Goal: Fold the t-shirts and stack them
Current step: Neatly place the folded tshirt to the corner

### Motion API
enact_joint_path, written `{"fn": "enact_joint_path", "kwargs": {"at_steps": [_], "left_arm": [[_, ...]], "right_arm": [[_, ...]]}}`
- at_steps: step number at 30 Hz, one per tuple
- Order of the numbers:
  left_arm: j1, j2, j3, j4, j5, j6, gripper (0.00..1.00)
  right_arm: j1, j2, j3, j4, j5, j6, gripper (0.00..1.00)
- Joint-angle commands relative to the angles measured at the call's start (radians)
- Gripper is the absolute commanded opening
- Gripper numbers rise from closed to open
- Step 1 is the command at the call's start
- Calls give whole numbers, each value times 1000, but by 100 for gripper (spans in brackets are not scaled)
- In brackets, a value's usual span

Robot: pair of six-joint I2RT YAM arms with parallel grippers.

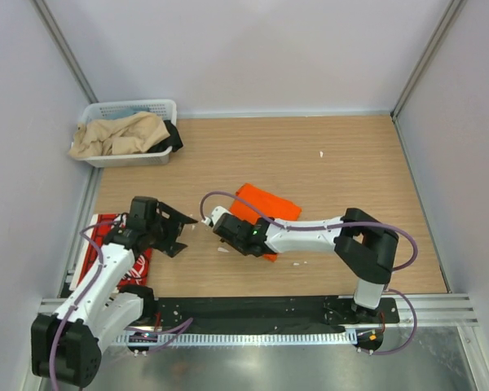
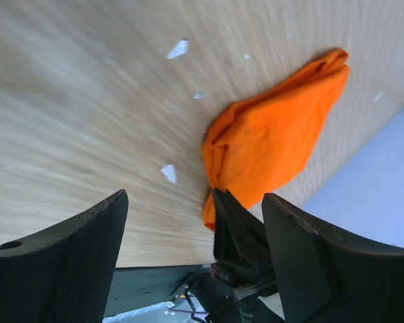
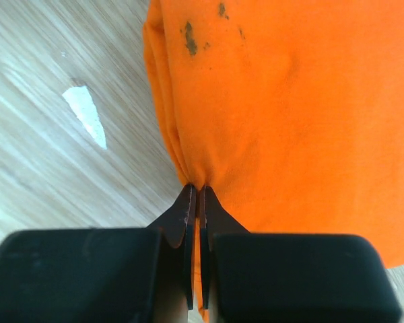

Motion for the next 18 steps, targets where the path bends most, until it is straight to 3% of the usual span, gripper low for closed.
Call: {"fn": "enact_joint_path", "kwargs": {"at_steps": [1,12,18], "left_arm": [[-2,58,-4,205,107,11,82],[-127,141,-56,373,79,-65,86],[-213,262,-44,458,71,-68,88]], "right_arm": [[-20,-75,12,12,-101,1,1],[-95,-100,57,-19,-216,46,1],[-119,-110,66,-20,-255,69,1]]}}
